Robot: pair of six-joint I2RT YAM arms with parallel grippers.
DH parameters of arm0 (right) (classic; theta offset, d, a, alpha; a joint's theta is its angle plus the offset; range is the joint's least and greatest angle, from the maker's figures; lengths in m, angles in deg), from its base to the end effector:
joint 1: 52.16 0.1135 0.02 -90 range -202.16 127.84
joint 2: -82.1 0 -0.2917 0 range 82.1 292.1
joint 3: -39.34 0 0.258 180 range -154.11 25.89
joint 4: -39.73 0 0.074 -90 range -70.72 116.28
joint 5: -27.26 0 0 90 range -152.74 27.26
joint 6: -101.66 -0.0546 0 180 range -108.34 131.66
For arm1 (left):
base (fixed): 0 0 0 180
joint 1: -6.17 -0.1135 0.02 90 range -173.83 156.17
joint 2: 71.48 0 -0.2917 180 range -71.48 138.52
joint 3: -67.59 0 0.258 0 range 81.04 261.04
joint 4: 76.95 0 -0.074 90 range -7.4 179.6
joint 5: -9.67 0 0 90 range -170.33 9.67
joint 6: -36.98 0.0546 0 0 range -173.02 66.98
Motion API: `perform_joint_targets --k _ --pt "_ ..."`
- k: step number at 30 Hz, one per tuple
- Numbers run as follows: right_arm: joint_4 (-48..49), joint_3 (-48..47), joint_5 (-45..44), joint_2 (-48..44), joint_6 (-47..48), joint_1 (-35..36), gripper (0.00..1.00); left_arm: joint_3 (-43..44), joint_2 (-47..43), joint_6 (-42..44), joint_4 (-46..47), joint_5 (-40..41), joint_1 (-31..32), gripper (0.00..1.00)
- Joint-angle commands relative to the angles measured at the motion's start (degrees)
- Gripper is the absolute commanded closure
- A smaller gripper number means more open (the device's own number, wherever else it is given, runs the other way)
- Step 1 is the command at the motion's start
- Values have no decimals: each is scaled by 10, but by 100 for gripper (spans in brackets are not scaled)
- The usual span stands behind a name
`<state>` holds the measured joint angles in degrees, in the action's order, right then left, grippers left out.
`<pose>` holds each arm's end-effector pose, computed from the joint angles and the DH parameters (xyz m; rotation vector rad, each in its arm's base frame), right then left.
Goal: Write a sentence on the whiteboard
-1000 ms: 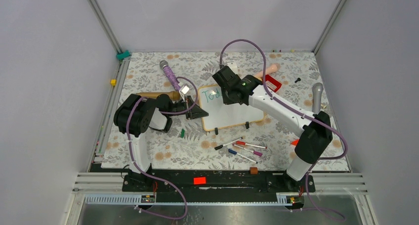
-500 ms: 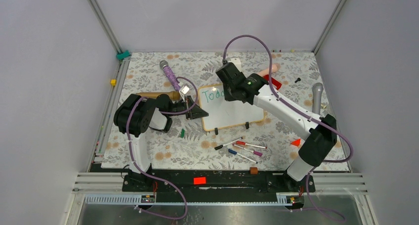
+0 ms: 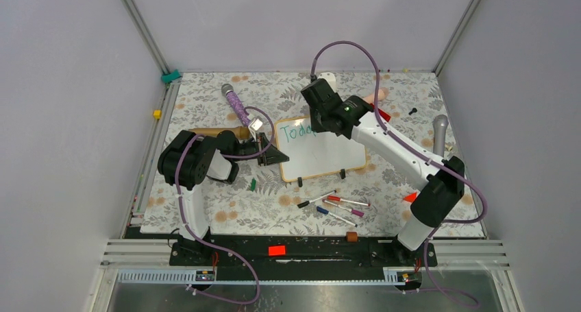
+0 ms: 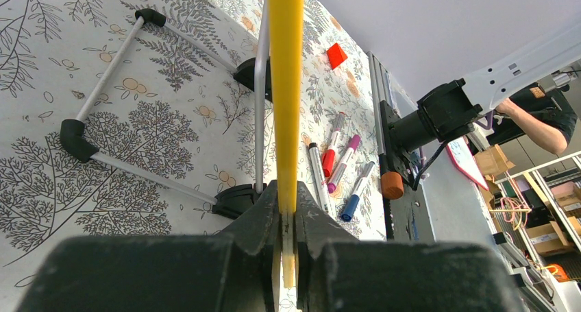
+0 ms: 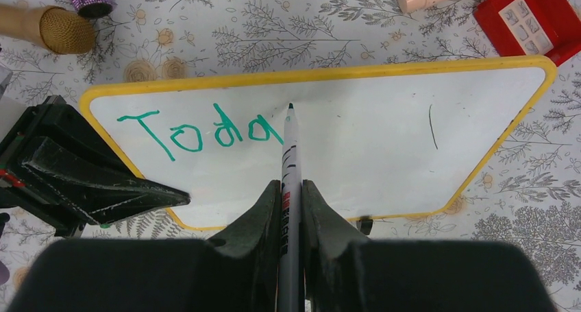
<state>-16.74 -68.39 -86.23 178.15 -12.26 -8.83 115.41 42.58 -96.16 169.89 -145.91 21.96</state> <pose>0.2997 0.2528 0.3684 -0.1888 2.2688 0.1303 0.3131 -0.1402 0.1447 0.6118 1.7383 -1.6339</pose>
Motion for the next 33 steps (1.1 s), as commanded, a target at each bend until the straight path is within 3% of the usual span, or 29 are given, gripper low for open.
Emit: perform_joint_targets --k 1,24,33 --pt "7 -27 -8 13 9 -8 100 2 -21 8 45 -31 2 100" --pt "7 45 -4 -10 -24 -9 100 1 -18 7 45 -32 2 100" --pt "7 6 -11 6 -9 -19 100 -1 -17 8 44 -31 1 100"
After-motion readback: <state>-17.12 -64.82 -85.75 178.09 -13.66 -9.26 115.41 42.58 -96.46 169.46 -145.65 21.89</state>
